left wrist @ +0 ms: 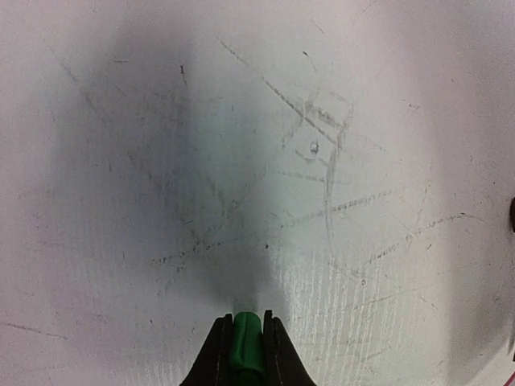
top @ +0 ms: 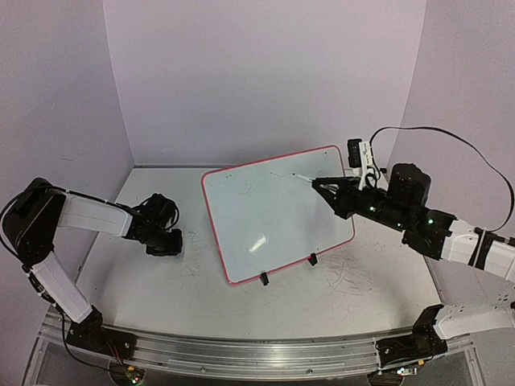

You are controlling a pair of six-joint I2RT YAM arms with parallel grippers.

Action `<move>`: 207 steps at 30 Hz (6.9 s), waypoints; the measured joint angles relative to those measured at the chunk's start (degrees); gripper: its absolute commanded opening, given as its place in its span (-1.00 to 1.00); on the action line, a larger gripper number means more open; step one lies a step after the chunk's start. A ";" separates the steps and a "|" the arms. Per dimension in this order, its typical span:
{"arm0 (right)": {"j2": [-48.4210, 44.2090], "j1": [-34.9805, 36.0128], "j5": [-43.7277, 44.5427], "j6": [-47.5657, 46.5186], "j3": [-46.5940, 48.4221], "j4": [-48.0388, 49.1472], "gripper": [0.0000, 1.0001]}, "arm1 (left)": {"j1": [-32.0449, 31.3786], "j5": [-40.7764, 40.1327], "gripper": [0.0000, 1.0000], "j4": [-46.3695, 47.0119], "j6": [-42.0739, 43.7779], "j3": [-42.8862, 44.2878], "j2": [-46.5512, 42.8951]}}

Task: Write a sentence on the whiteboard
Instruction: Put down the pen cap at the corner of the board, then hold the whiteboard at the center of the board, then write a sentence on the whiteboard.

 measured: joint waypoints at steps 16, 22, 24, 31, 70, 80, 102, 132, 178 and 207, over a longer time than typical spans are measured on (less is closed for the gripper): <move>2.87 -0.02 -2.71 -2.35 0.00 0.99 -1.00 | 0.00 -2.33 0.05 -7.88 -0.52 1.80 -1.71; 2.87 -0.02 -2.64 -2.46 0.00 0.96 -1.00 | 0.00 -1.55 0.18 -8.50 -0.14 5.17 -5.27; 2.87 -0.02 -2.65 -2.41 0.00 0.94 -1.00 | 0.00 -1.64 0.25 -8.48 0.02 5.45 -6.86; 2.87 -0.02 -2.69 -2.18 0.00 -0.30 -1.00 | 1.41 -5.84 0.42 -8.51 -2.73 2.53 -10.97; 28.40 12.77 10.21 -21.68 29.11 -10.48 -1.00 | 3.61 33.69 0.04 44.32 -5.99 -7.07 -12.92; 29.95 12.75 11.57 -25.03 30.67 -13.41 -1.00 | 3.62 33.17 0.26 48.61 -6.81 -13.72 -16.58; 35.39 13.31 11.06 -26.22 35.37 -15.78 -1.00 | 3.37 41.07 -0.56 50.93 -4.90 -8.85 -11.21; 39.00 17.66 15.44 -27.55 37.40 -18.00 -1.00 | 3.32 42.55 -1.00 53.14 -2.14 -8.10 -8.91; 43.09 18.39 17.48 -26.47 38.25 -17.79 -1.00 | 3.32 42.50 -1.00 53.07 -2.19 -8.10 -8.91; 40.09 18.47 18.74 -25.15 35.01 -15.21 -1.00 | 3.32 42.54 -1.00 53.14 -2.19 -8.10 -8.93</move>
